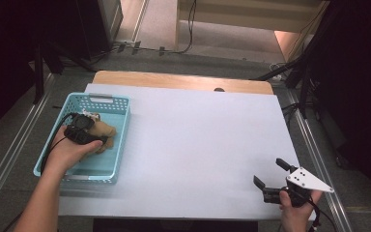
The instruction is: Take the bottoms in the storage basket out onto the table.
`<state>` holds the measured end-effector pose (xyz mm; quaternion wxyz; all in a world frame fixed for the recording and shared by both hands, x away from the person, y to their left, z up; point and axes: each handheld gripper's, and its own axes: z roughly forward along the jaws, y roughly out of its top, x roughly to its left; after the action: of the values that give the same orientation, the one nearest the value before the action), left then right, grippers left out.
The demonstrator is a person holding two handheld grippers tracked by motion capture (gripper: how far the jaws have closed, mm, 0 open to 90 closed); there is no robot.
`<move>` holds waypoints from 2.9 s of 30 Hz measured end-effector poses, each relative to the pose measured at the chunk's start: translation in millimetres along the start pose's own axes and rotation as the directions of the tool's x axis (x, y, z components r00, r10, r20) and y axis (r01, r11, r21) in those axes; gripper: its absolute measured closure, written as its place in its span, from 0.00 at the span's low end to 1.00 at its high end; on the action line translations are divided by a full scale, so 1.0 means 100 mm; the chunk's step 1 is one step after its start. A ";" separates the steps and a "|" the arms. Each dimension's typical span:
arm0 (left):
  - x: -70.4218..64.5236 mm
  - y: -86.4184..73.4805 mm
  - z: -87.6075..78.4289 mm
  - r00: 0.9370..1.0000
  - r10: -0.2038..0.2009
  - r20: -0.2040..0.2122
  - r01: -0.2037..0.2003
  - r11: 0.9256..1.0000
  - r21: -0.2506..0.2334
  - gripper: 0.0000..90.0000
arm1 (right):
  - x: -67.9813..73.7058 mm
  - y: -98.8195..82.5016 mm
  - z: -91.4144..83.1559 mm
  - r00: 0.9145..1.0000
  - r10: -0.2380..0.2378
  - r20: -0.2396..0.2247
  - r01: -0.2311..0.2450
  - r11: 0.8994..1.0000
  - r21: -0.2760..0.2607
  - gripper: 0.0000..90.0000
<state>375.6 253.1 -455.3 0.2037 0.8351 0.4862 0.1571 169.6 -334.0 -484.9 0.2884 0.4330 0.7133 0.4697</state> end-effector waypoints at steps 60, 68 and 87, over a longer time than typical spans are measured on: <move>-0.12 -0.11 -1.03 0.988 -0.151 0.011 0.121 0.738 -0.664 0.36 | 0.02 0.01 -0.03 1.000 -0.017 0.006 0.017 1.000 -0.026 0.00; -0.23 -0.04 -1.13 0.990 -0.132 0.040 0.122 0.709 -0.695 0.36 | 0.01 0.01 -0.04 1.000 -0.021 -0.003 0.021 0.999 -0.036 0.00; -0.57 0.08 -1.17 0.993 -0.051 0.106 0.112 0.684 -0.721 0.36 | 0.00 0.01 -0.04 1.000 -0.017 -0.003 0.017 0.999 -0.033 0.00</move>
<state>300.7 221.2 -353.8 0.5425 0.6695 0.4130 0.2947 166.7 -335.5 -482.6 0.2983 0.4211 0.7096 0.4797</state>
